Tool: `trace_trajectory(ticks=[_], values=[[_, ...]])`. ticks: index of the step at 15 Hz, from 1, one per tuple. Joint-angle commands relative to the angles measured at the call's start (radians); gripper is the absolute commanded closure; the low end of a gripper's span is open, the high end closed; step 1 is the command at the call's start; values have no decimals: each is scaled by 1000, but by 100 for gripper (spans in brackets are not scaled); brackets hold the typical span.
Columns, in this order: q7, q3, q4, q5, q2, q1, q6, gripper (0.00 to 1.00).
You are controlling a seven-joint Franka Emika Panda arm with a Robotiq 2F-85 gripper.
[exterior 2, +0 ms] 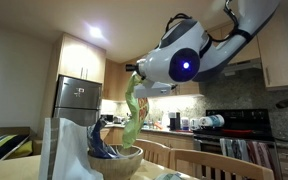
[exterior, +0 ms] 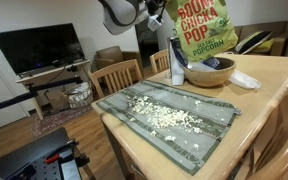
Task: Pick the bag of popcorn and pour its contents on the cloth on the table
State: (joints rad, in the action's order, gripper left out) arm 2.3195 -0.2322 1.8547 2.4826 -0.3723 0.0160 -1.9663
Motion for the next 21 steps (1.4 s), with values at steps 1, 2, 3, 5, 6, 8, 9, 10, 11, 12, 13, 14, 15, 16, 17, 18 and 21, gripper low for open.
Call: trace_trajectory(ticks=[1, 2, 3, 5, 6, 8, 9, 10, 11, 12, 13, 14, 15, 16, 17, 18, 21], values=[[-27, 40, -56, -14, -36, 32, -7, 100], [-32, 45, -65, -15, -46, 34, -12, 100], [-39, 50, -72, -15, -57, 36, -10, 100], [-52, 55, -86, -9, -74, 39, -8, 100], [-56, 58, -92, -4, -82, 42, -3, 100], [-75, 63, -101, 2, -97, 48, -3, 100], [-79, 63, -102, 8, -100, 49, -10, 100], [-84, 62, -101, 8, -100, 47, -22, 92], [-94, 63, -103, 2, -102, 48, -23, 72], [-95, 64, -103, 6, -104, 48, -23, 66], [-100, 65, -103, 7, -103, 48, -26, 57], [-98, 66, -100, 17, -101, 47, -33, 50], [-99, 66, -100, 14, -101, 47, -27, 44], [-98, 65, -100, 9, -100, 45, -35, 35], [-95, 65, -98, 8, -98, 44, -35, 28], [-88, 62, -95, 2, -92, 42, -40, 19], [-69, 57, -74, 1, -59, 40, -54, 1]])
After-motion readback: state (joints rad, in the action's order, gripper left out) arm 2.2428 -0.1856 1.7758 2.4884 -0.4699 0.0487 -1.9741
